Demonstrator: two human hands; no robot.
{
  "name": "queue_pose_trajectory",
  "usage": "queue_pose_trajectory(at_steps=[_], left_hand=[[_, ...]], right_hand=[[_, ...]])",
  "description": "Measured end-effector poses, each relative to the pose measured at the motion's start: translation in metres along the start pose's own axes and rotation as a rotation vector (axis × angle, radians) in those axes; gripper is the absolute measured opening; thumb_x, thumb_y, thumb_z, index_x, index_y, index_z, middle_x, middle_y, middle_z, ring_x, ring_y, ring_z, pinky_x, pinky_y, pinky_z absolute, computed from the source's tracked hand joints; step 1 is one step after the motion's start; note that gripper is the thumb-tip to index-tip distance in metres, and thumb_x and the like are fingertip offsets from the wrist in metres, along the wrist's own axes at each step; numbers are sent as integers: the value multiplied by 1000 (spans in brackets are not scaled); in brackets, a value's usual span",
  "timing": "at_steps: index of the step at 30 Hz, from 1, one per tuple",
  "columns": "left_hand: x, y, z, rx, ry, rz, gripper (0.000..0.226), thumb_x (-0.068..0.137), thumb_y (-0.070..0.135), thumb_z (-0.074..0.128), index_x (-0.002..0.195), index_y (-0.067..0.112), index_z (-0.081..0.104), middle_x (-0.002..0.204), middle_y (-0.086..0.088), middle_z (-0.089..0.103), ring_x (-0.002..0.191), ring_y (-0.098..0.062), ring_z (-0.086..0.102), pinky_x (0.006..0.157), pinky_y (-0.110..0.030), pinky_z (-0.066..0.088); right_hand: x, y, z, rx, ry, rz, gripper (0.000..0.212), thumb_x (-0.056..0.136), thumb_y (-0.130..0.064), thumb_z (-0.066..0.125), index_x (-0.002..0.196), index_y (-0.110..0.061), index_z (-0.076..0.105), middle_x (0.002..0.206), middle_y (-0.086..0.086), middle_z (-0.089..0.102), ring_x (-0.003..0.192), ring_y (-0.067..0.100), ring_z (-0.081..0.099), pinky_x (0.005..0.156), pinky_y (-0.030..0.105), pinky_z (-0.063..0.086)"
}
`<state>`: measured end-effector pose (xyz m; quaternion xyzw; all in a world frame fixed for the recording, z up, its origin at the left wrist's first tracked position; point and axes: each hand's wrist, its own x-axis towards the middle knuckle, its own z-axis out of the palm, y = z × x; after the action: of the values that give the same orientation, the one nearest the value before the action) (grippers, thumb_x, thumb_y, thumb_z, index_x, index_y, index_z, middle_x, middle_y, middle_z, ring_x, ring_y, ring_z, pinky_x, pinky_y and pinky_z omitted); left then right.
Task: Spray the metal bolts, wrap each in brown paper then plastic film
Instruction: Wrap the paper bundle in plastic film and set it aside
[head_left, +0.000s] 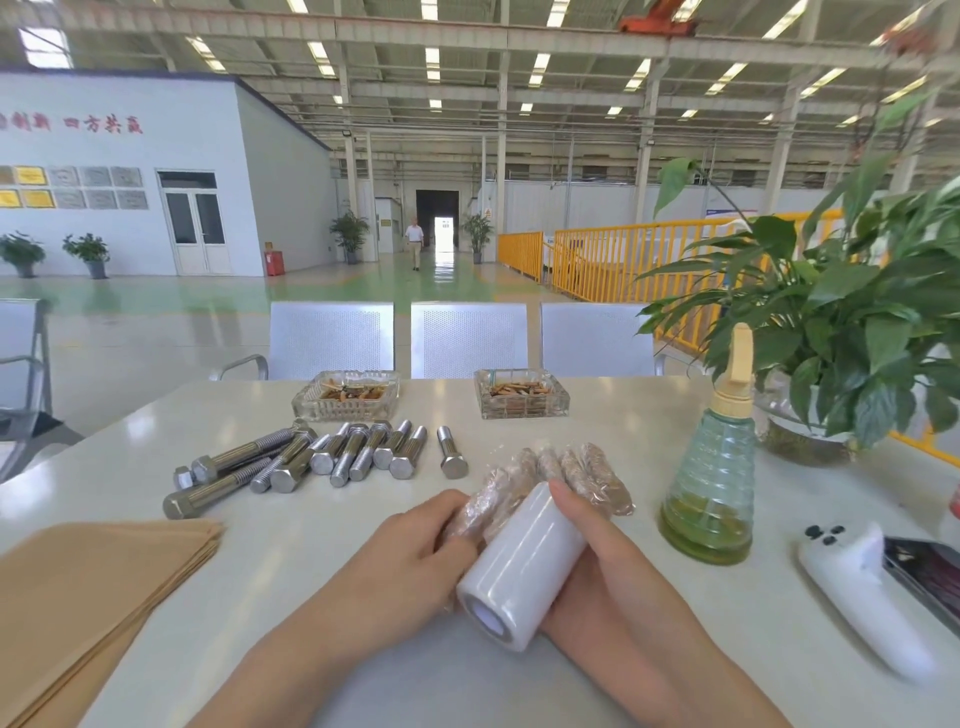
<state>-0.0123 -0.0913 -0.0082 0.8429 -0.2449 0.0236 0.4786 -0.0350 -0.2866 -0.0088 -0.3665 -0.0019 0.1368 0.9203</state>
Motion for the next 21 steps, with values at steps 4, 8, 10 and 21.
queue_pose_trajectory(at_steps=[4, 8, 10, 21], left_hand=[[-3, 1, -11, -280, -164, -2, 29, 103, 9, 59, 129, 21, 57, 97, -12, 73, 83, -19, 60, 73, -26, 46], [-1, -1, -14, -363, -189, -6, 37, 98, 10, 68, 132, 20, 57, 104, -27, 72, 79, -21, 62, 65, -22, 44], [-1, -2, -12, -357, -188, -2, 38, 97, 11, 69, 132, 20, 57, 96, -26, 70, 78, -21, 58, 67, -25, 43], [-7, 6, -5, -311, -177, 29, 31, 104, 11, 56, 133, 21, 47, 85, -23, 66, 71, -24, 62, 65, -33, 46]], right_hand=[[-13, -2, -2, -17, -85, -16, 54, 92, -36, 75, 133, -4, 61, 117, 23, 72, 116, 41, 68, 98, 55, 54], [-15, -2, 0, -41, -147, 4, 54, 98, -38, 66, 140, -5, 56, 132, 26, 65, 125, 45, 61, 109, 59, 46], [-13, 0, -1, -48, -154, 24, 55, 99, -37, 65, 140, -2, 56, 136, 28, 62, 127, 47, 59, 111, 60, 42], [-16, -3, 4, -51, -132, 28, 60, 97, -39, 67, 142, -3, 52, 125, 31, 61, 118, 56, 60, 96, 71, 48]])
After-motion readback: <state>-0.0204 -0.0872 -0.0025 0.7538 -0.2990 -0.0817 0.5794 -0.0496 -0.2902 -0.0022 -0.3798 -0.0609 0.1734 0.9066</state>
